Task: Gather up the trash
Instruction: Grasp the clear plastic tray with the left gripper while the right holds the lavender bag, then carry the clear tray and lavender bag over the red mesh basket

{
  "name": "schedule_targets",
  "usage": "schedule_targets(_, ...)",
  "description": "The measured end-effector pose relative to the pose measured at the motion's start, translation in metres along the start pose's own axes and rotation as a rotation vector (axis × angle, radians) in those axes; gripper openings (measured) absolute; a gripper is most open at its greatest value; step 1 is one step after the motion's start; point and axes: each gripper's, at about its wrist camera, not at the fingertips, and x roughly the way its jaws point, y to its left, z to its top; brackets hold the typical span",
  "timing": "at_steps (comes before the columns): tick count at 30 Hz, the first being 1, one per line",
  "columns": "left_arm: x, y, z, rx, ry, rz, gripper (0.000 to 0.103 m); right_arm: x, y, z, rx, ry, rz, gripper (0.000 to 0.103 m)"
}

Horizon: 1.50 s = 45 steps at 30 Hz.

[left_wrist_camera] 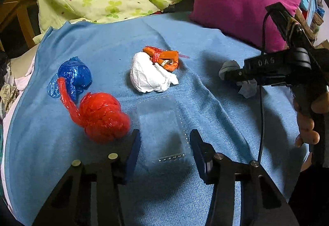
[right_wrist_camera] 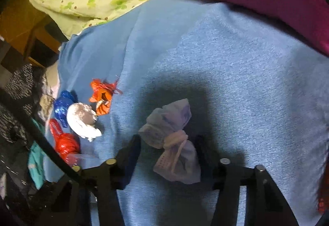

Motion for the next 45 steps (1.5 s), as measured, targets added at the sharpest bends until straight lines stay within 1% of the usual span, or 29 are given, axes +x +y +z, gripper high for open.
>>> schedule_targets(1,0.0,0.0,0.0,0.0,-0.001,0.0,0.05,0.0,0.001,-0.001,-0.015,-0.003,-0.019,0.045)
schedule_targets(3,0.0,-0.001,0.0,0.002,-0.003,0.002,0.05,-0.001,0.003,-0.002,-0.033,-0.008,-0.04,0.042)
schedule_targets(8,0.0,0.001,0.0,-0.002,-0.01,-0.002,0.049,-0.001,0.007,-0.004,-0.072,-0.014,-0.067,0.038)
schedule_targets(10,-0.001,0.001,0.0,-0.006,-0.012,-0.004,0.048,-0.002,0.01,-0.005,-0.086,-0.019,-0.078,0.034)
schedule_targets(16,-0.004,0.003,0.002,-0.011,-0.022,-0.012,0.048,-0.007,0.015,-0.009,-0.113,-0.036,-0.065,0.029)
schedule_targets(20,-0.012,0.01,0.004,-0.037,-0.045,-0.064,0.047,-0.02,0.017,-0.019,-0.125,-0.061,-0.068,0.029)
schedule_targets(23,-0.021,0.013,0.005,-0.047,-0.079,-0.093,0.047,-0.034,0.018,-0.021,-0.126,-0.091,-0.047,0.029)
schedule_targets(29,-0.045,0.017,0.01,-0.052,-0.18,-0.133,0.047,-0.07,0.016,-0.029,-0.126,-0.17,-0.005,0.029)
schedule_targets(32,-0.056,0.012,0.013,-0.041,-0.212,-0.124,0.047,-0.094,0.014,-0.031,-0.121,-0.215,0.029,0.029)
schedule_targets(34,-0.064,0.006,0.016,-0.032,-0.236,-0.125,0.047,-0.115,0.014,-0.036,-0.113,-0.267,0.055,0.029)
schedule_targets(36,-0.075,-0.004,0.019,-0.012,-0.267,-0.118,0.047,-0.133,0.016,-0.039,-0.125,-0.326,0.067,0.029)
schedule_targets(37,-0.081,-0.008,0.022,-0.002,-0.282,-0.119,0.047,-0.148,0.017,-0.044,-0.137,-0.371,0.066,0.029)
schedule_targets(39,-0.094,-0.021,0.027,0.011,-0.311,-0.134,0.047,-0.17,0.017,-0.051,-0.14,-0.427,0.072,0.029)
schedule_targets(42,-0.112,-0.044,0.038,0.027,-0.346,-0.181,0.047,-0.205,0.015,-0.067,-0.136,-0.494,0.08,0.029)
schedule_targets(45,-0.125,-0.077,0.057,0.074,-0.364,-0.246,0.047,-0.249,0.002,-0.087,-0.145,-0.553,0.064,0.029)
